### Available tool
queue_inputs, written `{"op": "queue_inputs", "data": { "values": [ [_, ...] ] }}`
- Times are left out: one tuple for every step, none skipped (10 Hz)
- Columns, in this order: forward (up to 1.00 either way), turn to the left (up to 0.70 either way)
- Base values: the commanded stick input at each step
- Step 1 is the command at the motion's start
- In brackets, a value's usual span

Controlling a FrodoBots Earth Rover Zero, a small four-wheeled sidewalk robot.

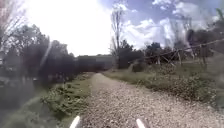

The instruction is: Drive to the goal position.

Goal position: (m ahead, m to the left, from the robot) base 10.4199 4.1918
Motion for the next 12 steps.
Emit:
{"op": "queue_inputs", "data": {
  "values": [
    [0.85, 0.0],
    [0.85, 0.0],
    [0.84, 0.0],
    [0.84, 0.17],
    [0.84, 0.34],
    [0.84, 0.34],
    [0.84, 0.02],
    [0.84, 0.0],
    [0.84, 0.0],
    [0.85, 0.0],
    [0.85, 0.0],
    [0.85, 0.0]
  ]
}}
